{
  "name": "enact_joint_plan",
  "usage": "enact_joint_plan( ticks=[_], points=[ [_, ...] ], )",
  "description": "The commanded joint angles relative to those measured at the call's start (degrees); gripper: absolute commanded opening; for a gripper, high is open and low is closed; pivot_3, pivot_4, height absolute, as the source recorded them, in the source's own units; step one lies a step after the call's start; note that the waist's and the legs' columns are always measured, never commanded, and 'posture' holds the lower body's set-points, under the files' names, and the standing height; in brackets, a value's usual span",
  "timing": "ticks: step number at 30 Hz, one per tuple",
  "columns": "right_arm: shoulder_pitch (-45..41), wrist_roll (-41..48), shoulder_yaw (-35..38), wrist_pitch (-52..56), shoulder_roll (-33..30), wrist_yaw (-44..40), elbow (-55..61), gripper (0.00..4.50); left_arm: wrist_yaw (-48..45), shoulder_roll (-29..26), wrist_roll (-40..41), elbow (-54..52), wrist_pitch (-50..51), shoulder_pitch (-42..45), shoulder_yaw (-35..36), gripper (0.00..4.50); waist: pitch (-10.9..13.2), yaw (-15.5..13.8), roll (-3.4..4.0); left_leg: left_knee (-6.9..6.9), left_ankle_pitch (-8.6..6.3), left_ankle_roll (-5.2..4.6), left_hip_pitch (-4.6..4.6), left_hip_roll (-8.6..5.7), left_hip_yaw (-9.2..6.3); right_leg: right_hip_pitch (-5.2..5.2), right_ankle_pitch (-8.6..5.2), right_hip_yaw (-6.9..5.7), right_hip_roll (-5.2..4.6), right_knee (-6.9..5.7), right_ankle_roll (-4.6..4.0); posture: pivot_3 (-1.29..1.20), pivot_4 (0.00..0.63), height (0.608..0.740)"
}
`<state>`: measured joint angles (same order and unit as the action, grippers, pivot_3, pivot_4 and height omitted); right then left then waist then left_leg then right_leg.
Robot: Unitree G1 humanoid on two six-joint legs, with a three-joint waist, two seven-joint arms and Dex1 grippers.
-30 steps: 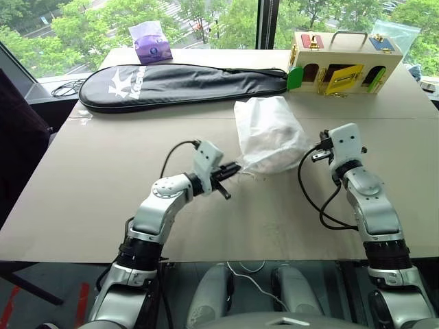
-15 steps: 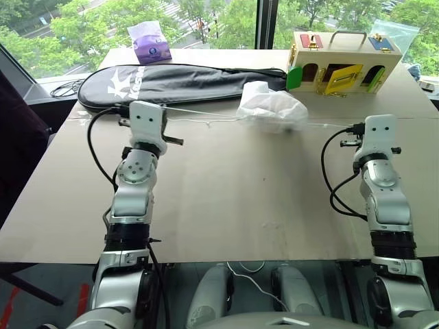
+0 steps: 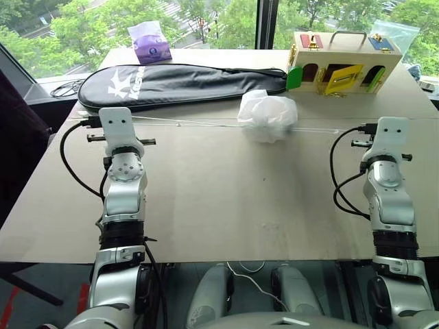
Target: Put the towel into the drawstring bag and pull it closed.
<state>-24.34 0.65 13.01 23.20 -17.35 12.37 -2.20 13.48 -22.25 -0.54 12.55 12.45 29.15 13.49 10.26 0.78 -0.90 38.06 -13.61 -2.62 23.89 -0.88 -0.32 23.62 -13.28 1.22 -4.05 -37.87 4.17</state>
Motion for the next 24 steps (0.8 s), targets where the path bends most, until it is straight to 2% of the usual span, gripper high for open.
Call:
enact_joint_plan(
  ticks=[1, 8, 11, 15, 18, 21, 22, 23, 24],
  points=[
    [0.3, 0.0, 10.1, 1.6, -1.3, 6.9, 0.8, 0.0, 7.0, -3.4, 0.0, 0.7, 1.4, 0.7, 9.7, 0.1, 0.0, 0.0, 0.0, 0.0, 0.0, 0.0, 0.0, 0.0, 0.0, 0.0, 0.0, 0.0, 0.0, 0.0, 0.0, 0.0, 0.15, 0.74],
    [0.6, 2.5, 12.2, 4.0, -0.5, 10.2, 1.3, 0.0, 9.4, -3.8, 0.5, 0.8, 1.6, 0.8, 9.7, 0.1, 0.0, 0.0, 0.0, 0.0, 0.0, 0.0, 0.0, 0.0, 0.0, 0.0, 0.0, 0.0, 0.0, 0.0, 0.0, 0.0, 0.15, 0.74],
    [0.4, 4.3, 11.7, 3.9, -0.5, 9.6, 1.4, 0.0, 6.7, -3.5, 2.4, 1.7, 0.7, 1.5, 8.7, 0.1, 0.0, 0.0, 0.0, 0.0, 0.0, 0.0, 0.0, 0.0, 0.01, 0.0, 0.0, 0.0, 0.0, 0.0, 0.0, 0.0, 0.15, 0.74],
    [-2.2, 11.0, 7.7, -2.7, -2.6, -3.7, 0.0, 0.0, -8.9, -2.4, 7.7, 4.4, -4.3, 3.3, 1.7, 0.1, 0.0, -0.1, 0.0, 0.0, 0.0, 0.0, 0.0, -0.02, 0.01, -0.01, 0.0, -0.01, 0.0, 0.0, 0.0, 0.0, 0.15, 0.74],
    [-2.3, 13.5, 4.4, -3.1, -5.0, -13.0, 0.3, 0.0, -18.0, -2.0, 10.4, 4.7, -5.3, 3.8, -0.8, 0.1, 0.0, 0.1, 0.0, 0.0, 0.0, -0.01, 0.01, -0.05, 0.06, -0.01, 0.0, 0.01, -0.01, 0.06, 0.0, 0.0, 0.15, 0.74],
    [1.8, 18.7, -1.8, 0.0, -9.6, -30.5, 5.1, 0.0, -35.7, -2.1, 18.4, -0.1, -0.1, 2.8, -4.7, 0.1, 0.0, 0.1, 0.0, 0.0, 0.0, -0.01, 0.0, 0.0, 0.06, -0.02, 0.0, -0.01, 0.03, 0.05, 0.0, 0.0, 0.15, 0.74],
    [4.0, 20.1, -4.1, 0.7, -11.7, -36.6, 7.4, 0.72, -39.7, -2.7, 19.7, -1.2, 1.6, 2.6, -5.7, 0.0, 0.0, 0.0, 0.0, -0.01, 0.0, -0.01, 0.03, 0.01, 0.05, -0.01, -0.01, -0.03, 0.04, 0.05, 0.0, 0.0, 0.15, 0.74],
    [5.9, 21.6, -5.5, 2.0, -13.5, -40.8, 9.2, 1.15, -42.4, -3.5, 20.4, -2.0, 2.8, 2.4, -6.4, 0.52, 0.0, 0.1, -0.01, -0.01, -0.01, -0.02, 0.04, 0.02, 0.01, -0.03, -0.01, -0.09, 0.03, 0.08, 0.0, 0.0, 0.15, 0.74],
    [7.0, 22.6, -6.2, 2.8, -14.7, -43.5, 10.2, 1.45, -44.2, -4.0, 20.8, -2.5, 3.7, 2.3, -6.8, 0.67, 0.0, 0.1, 0.0, 0.0, -0.01, -0.02, 0.04, 0.04, -0.01, -0.06, -0.01, -0.11, 0.04, 0.11, 0.01, 0.0, 0.15, 0.74]
  ],
)
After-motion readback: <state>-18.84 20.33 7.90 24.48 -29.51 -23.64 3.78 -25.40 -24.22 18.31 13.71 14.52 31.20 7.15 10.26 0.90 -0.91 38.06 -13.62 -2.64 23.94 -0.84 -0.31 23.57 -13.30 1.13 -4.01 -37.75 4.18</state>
